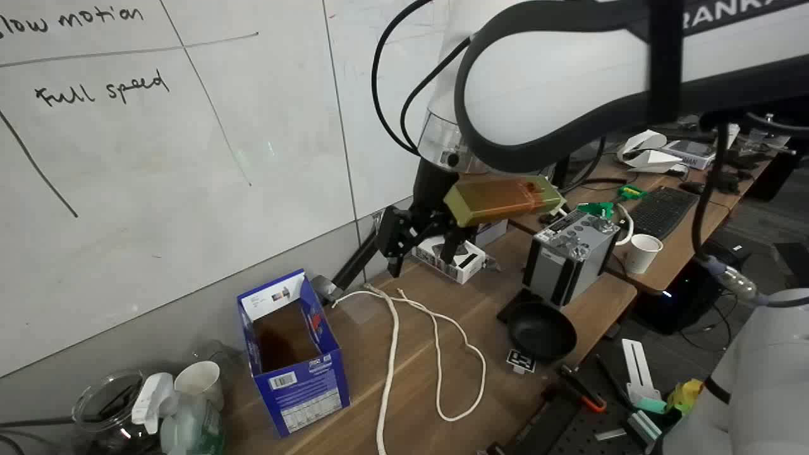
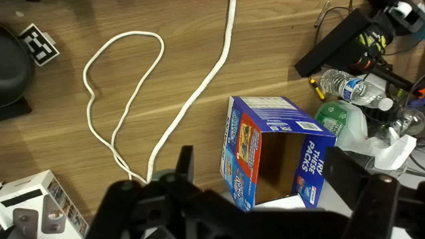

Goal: Put the right and left ropes in the box

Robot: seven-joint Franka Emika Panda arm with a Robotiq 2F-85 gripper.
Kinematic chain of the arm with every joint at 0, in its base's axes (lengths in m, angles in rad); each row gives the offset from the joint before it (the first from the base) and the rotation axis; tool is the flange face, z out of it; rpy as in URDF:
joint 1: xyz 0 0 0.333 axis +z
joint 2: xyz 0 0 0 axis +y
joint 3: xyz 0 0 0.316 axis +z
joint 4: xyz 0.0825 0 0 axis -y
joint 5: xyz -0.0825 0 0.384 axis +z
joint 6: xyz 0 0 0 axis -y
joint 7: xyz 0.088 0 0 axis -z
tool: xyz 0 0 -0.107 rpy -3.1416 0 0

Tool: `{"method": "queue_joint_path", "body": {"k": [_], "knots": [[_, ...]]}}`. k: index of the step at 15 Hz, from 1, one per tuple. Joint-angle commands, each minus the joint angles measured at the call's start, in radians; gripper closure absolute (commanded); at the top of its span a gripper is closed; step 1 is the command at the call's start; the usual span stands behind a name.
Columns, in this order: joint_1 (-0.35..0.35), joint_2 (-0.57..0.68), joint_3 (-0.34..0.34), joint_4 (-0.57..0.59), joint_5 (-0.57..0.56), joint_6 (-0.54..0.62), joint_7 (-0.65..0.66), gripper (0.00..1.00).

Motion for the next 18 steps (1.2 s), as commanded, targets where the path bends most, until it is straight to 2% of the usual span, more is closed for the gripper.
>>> {"method": "queue_joint_path", "body": {"k": [1,8,14,18], "knots": [[-0.002,-0.001,0.001,0.008,0.000,-0.003,-0.001,0.00],[-0.009,0.019,0.006,0.010,-0.030,-0.015,-0.016,0.00],[-0.035,0.183,-0.011,-0.029,-0.142,0.039,-0.095,0.00],[-0.073,0.324,-0.043,-0.055,-0.249,0.146,-0.170,0.00]]}}
